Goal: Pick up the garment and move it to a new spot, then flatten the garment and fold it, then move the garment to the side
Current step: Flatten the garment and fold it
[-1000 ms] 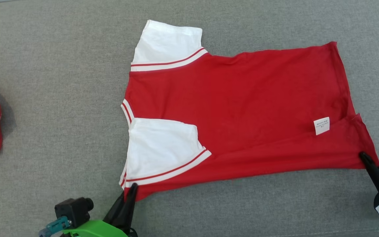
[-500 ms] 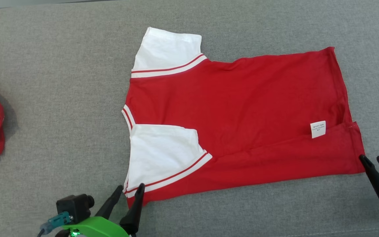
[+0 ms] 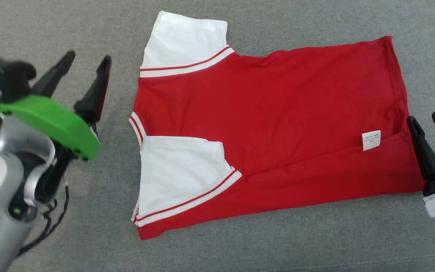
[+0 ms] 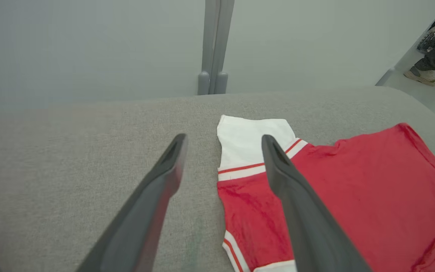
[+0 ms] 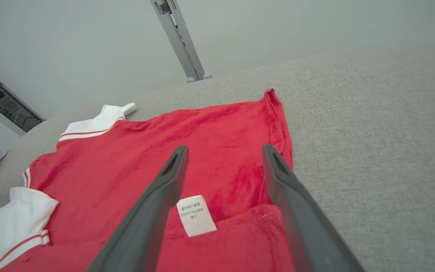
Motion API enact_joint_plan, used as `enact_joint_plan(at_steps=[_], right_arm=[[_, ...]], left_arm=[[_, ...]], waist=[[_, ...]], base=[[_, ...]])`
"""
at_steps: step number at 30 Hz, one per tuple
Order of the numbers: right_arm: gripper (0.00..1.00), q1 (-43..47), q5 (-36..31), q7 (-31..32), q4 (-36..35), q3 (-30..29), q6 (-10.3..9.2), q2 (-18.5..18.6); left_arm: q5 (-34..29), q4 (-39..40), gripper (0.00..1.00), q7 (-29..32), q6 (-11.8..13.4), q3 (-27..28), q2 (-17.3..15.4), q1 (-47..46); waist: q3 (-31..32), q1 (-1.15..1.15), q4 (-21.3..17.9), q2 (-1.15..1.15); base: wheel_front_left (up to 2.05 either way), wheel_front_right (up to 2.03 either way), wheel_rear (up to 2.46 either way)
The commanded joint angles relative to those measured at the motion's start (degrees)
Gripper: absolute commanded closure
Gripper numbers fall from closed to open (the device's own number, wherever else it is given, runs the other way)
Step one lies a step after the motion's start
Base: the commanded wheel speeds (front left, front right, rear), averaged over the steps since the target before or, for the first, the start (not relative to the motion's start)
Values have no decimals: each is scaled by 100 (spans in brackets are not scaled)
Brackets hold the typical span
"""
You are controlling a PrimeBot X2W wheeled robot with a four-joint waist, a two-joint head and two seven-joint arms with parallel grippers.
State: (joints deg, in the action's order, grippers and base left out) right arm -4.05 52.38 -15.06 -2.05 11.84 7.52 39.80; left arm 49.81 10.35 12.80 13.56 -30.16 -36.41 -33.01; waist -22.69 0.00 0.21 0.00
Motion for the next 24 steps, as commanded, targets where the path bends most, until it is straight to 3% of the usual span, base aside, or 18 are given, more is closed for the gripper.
enact_joint_plan(at_steps=[1, 9, 12, 24], right_arm=[[0, -167, -127, -16, -59, -28, -7, -125], [0, -908, -493, -16, -220, 323, -7, -553], [0, -1127, -392, -16, -202, 464, -7, -639], [0, -1350, -190, -16, -246, 382, -7, -850]], left_arm=[[-50, -195, 0, 224, -137, -85, 21, -452], [80, -1876, 0, 1877, -934, -485, 194, -2701], [132, -2319, 0, 2546, -1144, -586, 65, -3300], [126, -2997, 0, 3324, -1357, -752, 115, -4184]], waist=[[-352, 0, -121, 0], [-1129, 0, -575, 0], [-1404, 0, -804, 0], [-1936, 0, -1199, 0]], base=[[0, 0, 0], [0, 0, 0], [0, 0, 0], [0, 0, 0]])
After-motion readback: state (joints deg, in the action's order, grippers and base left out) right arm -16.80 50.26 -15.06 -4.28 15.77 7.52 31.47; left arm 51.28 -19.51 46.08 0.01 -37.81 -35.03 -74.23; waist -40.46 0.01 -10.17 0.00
